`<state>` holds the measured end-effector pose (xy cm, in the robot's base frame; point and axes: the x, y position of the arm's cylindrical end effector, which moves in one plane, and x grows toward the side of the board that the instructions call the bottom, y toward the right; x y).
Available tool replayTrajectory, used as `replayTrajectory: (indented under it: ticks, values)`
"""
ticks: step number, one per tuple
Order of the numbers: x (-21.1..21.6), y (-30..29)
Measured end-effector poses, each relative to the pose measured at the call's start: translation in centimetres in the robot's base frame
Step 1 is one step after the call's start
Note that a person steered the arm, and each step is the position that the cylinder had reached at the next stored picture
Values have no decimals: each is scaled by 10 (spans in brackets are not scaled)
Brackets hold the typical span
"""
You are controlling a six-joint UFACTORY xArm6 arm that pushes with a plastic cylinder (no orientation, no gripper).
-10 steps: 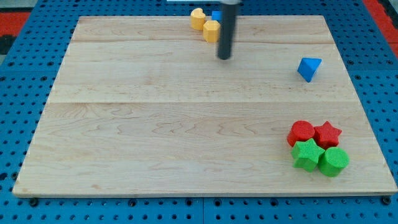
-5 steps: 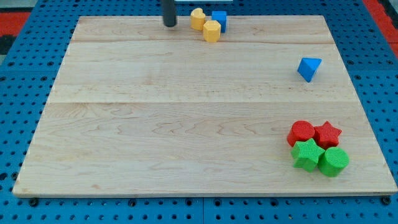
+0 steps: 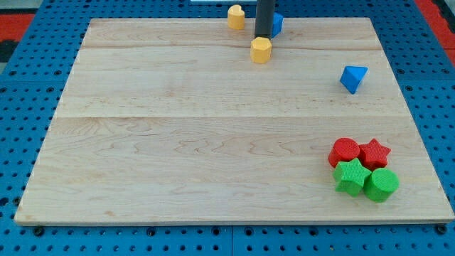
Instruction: Place the yellow hexagon top of the blue triangle
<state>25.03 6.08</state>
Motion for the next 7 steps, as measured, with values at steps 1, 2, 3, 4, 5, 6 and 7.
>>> replayTrajectory:
  ticks: [1,2,3,4,5,6,7]
  values:
    - [0,-21]
    - [3,-46]
    - [3,-80]
    - [5,-118]
    - [6,-119]
    - [7,-70]
    - [35,-30]
